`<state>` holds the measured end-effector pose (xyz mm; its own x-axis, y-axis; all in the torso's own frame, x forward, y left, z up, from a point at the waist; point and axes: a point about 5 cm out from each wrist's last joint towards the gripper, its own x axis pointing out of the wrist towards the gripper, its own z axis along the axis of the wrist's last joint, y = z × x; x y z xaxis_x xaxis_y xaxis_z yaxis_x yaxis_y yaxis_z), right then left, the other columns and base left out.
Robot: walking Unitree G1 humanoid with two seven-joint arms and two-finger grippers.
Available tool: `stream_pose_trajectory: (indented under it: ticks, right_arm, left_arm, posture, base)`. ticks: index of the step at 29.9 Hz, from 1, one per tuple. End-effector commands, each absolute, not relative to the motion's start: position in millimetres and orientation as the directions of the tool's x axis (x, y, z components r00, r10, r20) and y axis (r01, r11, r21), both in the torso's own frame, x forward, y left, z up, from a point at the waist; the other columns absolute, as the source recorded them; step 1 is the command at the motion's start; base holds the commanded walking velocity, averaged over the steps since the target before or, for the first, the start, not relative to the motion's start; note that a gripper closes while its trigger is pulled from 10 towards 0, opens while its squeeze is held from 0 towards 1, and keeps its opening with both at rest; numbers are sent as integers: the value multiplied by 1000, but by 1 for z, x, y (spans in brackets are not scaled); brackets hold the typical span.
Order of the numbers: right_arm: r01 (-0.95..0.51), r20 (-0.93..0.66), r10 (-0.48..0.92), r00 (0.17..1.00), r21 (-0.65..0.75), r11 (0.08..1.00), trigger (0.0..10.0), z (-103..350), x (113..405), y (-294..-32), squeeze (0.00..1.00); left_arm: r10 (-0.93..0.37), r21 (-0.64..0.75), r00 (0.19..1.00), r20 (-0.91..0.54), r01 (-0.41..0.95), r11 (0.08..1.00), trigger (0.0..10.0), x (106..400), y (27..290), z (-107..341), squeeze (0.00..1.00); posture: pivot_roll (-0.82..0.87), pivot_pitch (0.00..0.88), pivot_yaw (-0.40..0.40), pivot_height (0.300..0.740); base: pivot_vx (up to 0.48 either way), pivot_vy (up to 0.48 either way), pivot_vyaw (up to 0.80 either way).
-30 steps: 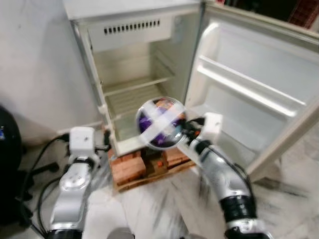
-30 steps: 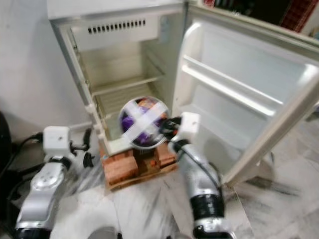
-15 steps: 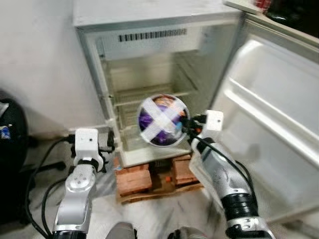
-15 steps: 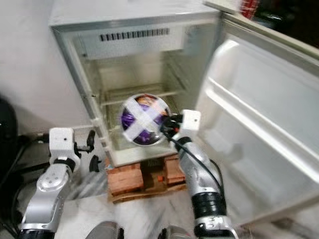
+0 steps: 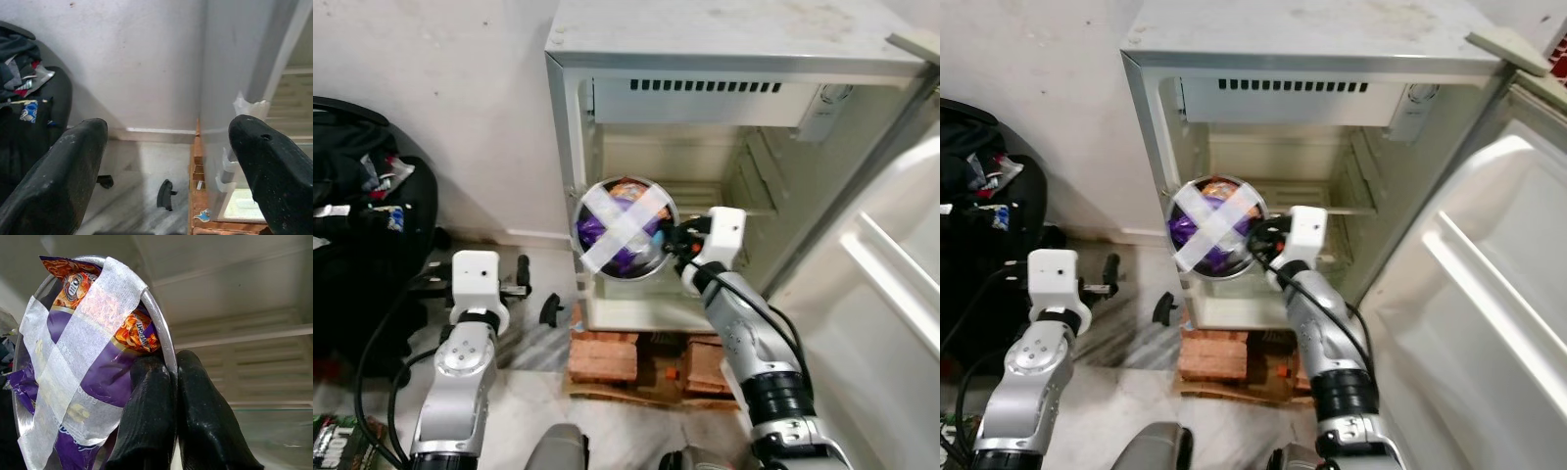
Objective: Restocking fridge
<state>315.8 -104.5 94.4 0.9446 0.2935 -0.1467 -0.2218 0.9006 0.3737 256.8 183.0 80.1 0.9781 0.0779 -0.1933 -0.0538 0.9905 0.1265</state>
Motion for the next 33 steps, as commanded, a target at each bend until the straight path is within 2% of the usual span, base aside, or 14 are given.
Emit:
stream_pose_trajectory:
  ticks: [1, 15, 28, 33]
  right_arm:
    - [-215, -122, 277, 953, 373, 903, 10000, 98, 317, -105, 0]
    - [-127, -113, 173, 978, 335, 934, 10000, 100, 318, -116, 0]
    - [-121, -120, 167, 979, 323, 939, 10000, 99, 319, -118, 0]
    - [-126, -126, 177, 976, 332, 935, 10000, 98, 318, -117, 0]
  left_arm:
    - [63, 122, 981, -183, -41, 992, 10000, 255, 183, 82, 0]
    - [53, 105, 982, -183, -34, 994, 10000, 255, 180, 82, 0]
    - [65, 102, 980, -188, -47, 994, 10000, 253, 182, 80, 0]
    - [90, 97, 978, -186, -73, 993, 10000, 253, 182, 81, 0]
  posture:
    - [194, 65, -42, 740]
    - [187, 70, -47, 740]
    - [183, 65, -51, 740]
    - [183, 62, -56, 740]
  base:
    - [0, 0, 0]
    - [291, 0, 0]
    - [350, 0, 0]
    - [0, 0, 0]
